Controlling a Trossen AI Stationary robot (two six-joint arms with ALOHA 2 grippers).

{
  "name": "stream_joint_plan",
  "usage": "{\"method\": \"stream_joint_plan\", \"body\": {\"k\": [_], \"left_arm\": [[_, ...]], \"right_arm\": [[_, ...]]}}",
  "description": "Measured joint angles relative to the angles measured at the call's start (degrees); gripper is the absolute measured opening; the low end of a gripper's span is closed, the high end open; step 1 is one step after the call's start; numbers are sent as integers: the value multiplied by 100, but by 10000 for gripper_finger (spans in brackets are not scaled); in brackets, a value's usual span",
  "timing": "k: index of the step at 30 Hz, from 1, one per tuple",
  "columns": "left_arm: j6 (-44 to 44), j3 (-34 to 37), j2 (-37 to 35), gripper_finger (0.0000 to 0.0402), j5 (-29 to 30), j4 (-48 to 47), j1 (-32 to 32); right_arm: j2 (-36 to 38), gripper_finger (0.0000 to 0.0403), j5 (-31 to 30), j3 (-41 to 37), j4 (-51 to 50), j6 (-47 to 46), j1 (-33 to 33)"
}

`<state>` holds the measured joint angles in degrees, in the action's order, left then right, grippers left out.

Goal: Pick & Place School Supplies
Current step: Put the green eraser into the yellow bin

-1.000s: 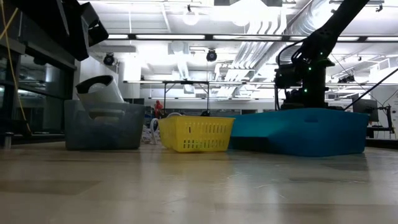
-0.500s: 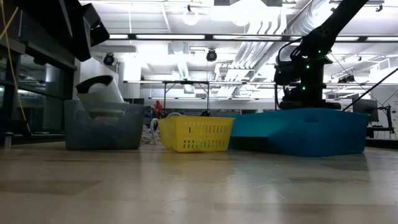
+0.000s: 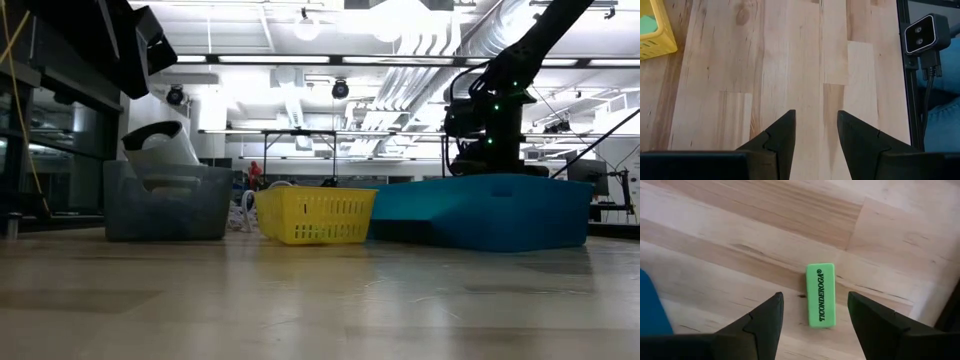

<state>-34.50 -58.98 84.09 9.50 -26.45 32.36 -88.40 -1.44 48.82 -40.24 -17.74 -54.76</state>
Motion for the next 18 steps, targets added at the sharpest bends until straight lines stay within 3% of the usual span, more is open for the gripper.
{"method": "stream_joint_plan", "body": {"k": [18], "left_arm": [[0, 0, 2, 141, 0, 226, 0]], "right_arm": [[-55, 213, -393, 0, -105, -13, 40]]}}
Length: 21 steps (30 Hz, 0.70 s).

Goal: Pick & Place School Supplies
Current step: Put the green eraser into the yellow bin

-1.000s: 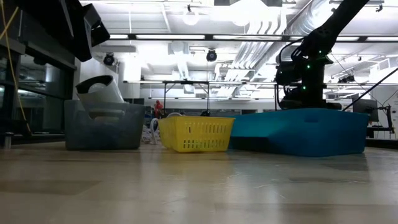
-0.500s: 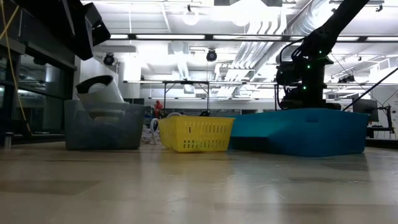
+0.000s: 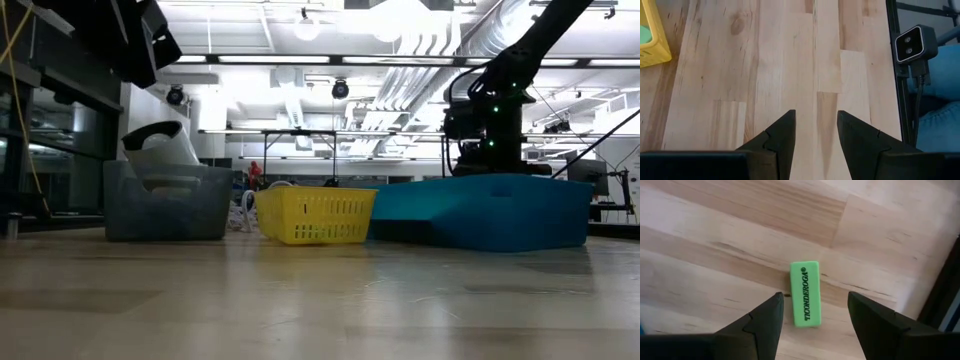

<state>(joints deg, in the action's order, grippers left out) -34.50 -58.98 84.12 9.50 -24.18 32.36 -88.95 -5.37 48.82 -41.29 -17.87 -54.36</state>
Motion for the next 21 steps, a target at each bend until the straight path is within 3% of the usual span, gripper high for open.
{"method": "stream_joint_plan", "body": {"k": [21], "left_arm": [[1, 0, -1, 141, 0, 60, 0]], "right_arm": [[0, 213, 455, 120, -233, 250, -14]]}}
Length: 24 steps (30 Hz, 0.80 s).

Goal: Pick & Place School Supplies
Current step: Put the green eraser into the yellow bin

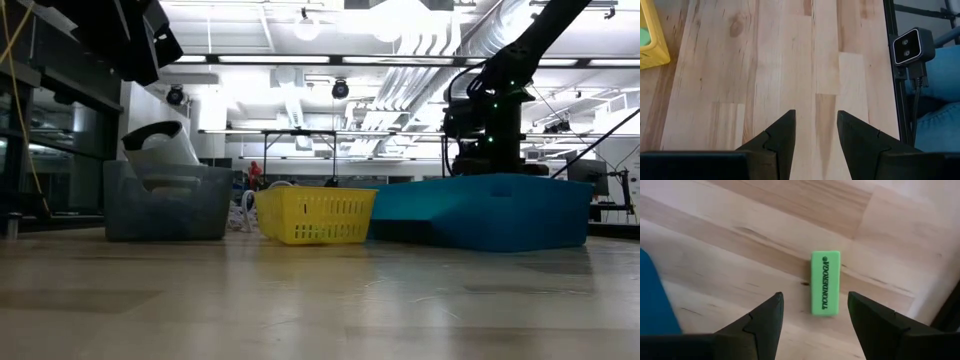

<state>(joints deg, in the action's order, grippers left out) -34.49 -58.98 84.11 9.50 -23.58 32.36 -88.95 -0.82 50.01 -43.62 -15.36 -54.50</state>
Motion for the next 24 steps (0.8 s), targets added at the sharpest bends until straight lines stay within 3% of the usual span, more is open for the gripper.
{"method": "stream_joint_plan", "body": {"k": [16, 24], "left_arm": [[2, 0, 1, 141, -1, 5, 0], [2, 0, 1, 141, -2, 5, 0]], "right_arm": [[0, 213, 423, 1, -455, -1457, 2], [0, 213, 311, 1, -447, -1775, 2]]}}
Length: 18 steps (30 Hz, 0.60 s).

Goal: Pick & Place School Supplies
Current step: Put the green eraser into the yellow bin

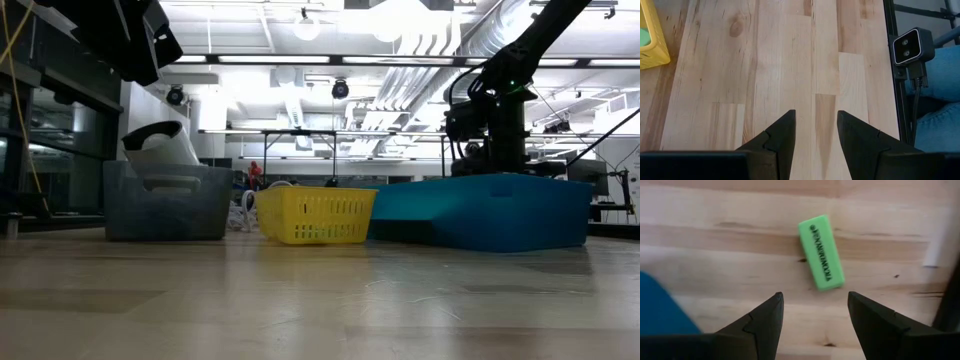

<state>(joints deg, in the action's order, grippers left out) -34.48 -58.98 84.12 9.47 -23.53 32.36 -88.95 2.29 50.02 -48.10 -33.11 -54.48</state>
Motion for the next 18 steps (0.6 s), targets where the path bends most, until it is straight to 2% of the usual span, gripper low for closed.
{"method": "stream_joint_plan", "body": {"k": [8, 18], "left_arm": [[2, 0, 0, 141, 0, 0, 0], [2, 0, 0, 141, 0, 0, 0]], "right_arm": [[0, 213, -569, 0, 87, 115, 0], [0, 213, -641, 0, 432, 948, 239]]}}
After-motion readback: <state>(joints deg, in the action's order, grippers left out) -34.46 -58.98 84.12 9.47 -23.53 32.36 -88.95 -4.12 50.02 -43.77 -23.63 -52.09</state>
